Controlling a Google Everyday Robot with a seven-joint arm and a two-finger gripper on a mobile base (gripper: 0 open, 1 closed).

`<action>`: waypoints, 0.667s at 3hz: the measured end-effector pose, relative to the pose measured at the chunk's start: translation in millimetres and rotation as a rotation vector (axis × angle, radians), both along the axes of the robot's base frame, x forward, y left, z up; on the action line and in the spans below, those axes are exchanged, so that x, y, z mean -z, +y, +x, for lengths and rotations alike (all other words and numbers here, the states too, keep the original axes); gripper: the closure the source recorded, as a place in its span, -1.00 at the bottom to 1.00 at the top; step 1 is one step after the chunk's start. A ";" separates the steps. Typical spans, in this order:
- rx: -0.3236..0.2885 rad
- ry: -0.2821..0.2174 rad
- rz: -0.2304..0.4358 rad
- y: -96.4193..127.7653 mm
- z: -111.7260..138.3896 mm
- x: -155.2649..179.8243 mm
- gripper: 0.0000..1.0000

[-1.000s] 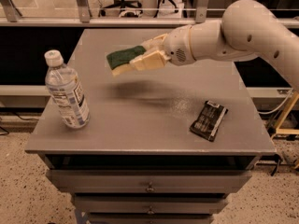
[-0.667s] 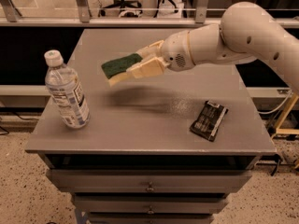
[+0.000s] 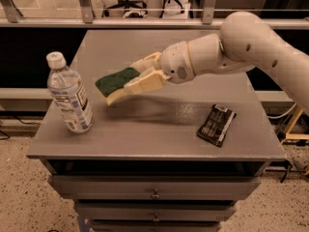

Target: Move sponge near blue plastic bottle

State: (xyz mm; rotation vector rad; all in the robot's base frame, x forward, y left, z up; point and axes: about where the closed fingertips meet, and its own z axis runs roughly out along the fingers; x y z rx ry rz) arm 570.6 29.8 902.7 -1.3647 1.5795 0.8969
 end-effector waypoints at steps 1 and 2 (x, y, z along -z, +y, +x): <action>-0.004 -0.003 -0.001 0.7 -0.6 0.3 1.00; 0.002 0.029 0.004 -0.8 -0.8 9.7 1.00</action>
Offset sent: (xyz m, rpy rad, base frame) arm 0.0007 -0.0084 -0.0214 0.0098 0.0680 -0.0205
